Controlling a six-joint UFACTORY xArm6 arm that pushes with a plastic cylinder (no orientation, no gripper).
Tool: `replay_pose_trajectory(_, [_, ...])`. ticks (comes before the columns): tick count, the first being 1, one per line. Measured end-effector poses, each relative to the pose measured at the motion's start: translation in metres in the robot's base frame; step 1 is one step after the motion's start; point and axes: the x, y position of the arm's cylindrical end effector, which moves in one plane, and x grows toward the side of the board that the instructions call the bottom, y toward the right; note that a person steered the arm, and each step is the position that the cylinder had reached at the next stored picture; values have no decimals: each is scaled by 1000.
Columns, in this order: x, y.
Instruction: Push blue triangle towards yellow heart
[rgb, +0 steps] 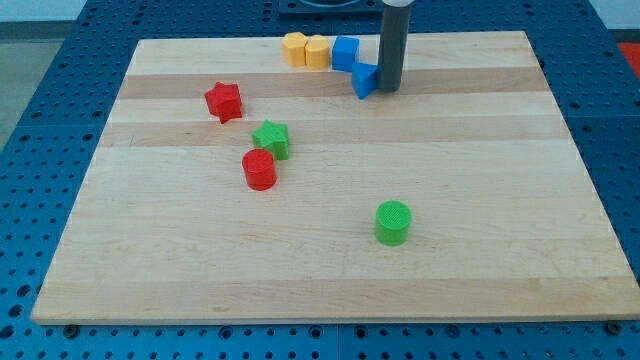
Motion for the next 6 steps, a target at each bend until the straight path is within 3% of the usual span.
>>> replay_pose_trajectory(6, [5,-55])
